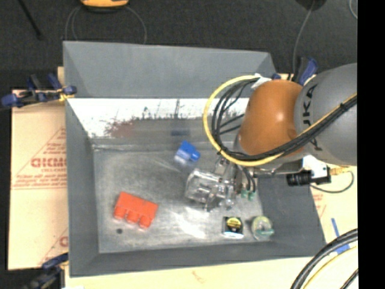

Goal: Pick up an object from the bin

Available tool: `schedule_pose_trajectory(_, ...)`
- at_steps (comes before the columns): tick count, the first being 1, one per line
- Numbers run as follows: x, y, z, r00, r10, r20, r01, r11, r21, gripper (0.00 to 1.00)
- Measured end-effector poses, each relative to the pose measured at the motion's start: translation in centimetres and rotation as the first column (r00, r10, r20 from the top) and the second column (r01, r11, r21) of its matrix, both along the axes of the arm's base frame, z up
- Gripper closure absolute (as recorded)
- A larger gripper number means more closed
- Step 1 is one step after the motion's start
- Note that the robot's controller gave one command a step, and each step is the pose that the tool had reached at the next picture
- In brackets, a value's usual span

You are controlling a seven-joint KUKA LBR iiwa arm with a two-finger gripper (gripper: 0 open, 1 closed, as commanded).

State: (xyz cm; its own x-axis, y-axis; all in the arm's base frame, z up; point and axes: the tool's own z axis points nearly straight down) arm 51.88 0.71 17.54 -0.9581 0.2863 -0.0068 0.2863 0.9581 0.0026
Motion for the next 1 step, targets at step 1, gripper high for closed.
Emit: schedule_pose_trajectory(1,0.01,-0.03,1.06,1.0,0.005,-0.006,-0.005,1.0,0.0,1.0)
